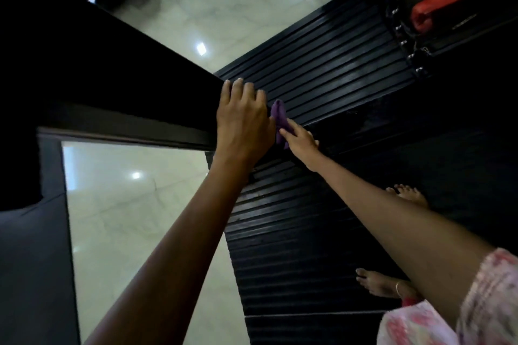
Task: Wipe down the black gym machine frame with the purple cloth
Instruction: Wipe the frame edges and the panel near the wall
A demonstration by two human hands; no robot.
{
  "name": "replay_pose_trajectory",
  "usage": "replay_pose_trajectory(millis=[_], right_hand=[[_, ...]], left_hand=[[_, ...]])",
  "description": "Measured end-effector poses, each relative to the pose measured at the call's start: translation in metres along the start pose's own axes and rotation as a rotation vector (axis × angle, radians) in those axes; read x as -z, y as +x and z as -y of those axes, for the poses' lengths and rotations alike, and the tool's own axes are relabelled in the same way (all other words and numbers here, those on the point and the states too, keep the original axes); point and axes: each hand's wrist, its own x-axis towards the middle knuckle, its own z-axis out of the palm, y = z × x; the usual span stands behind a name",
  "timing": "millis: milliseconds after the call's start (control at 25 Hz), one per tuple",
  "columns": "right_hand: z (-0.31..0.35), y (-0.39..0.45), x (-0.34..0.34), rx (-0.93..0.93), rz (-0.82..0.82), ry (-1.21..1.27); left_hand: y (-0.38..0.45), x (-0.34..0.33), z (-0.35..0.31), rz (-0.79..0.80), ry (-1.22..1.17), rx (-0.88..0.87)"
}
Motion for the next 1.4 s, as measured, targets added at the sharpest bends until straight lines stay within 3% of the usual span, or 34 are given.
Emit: replay_pose_trajectory(millis=[200, 360, 560, 680, 920, 1080, 1200, 1280, 1400], right_hand=[[0.080, -0.063, -0.002, 0.235, 0.008, 0.183], [0.133, -0.111, -0.015, 0.396, -0.043, 0.138], [0.199, -0.169, 0.004, 0.549, 0.082, 0.142], [0.239, -0.202, 0.010, 0.615, 0.159, 0.130], [0.317, -0.251, 0.003, 0.719, 0.108, 0.062], [0.379, -0.299, -0.006, 0.795, 0.025, 0.037], [0.403, -0.330, -0.012, 0.871, -0.033, -0.003], [0.412, -0.350, -0.013, 0.984, -0.092, -0.033], [0.443, -0.381, -0.018, 1.222, -0.226, -0.241]], left_hand=[[-0.045, 0.045, 0.028, -0.305, 0.057, -0.040], [-0.077, 0.074, 0.031, -0.355, -0.010, -0.017], [-0.108, 0.131, 0.027, -0.547, -0.151, -0.005], [-0.126, 0.155, 0.033, -0.625, -0.134, 0.048], [-0.164, 0.211, 0.077, -0.847, -0.073, 0.083], [-0.181, 0.242, 0.114, -0.769, -0.176, 0.276], [-0.198, 0.229, 0.116, -0.494, -0.516, 0.436], [-0.214, 0.212, 0.110, -0.395, -0.650, 0.435], [-0.219, 0.236, 0.124, -0.625, -0.859, 0.497]])
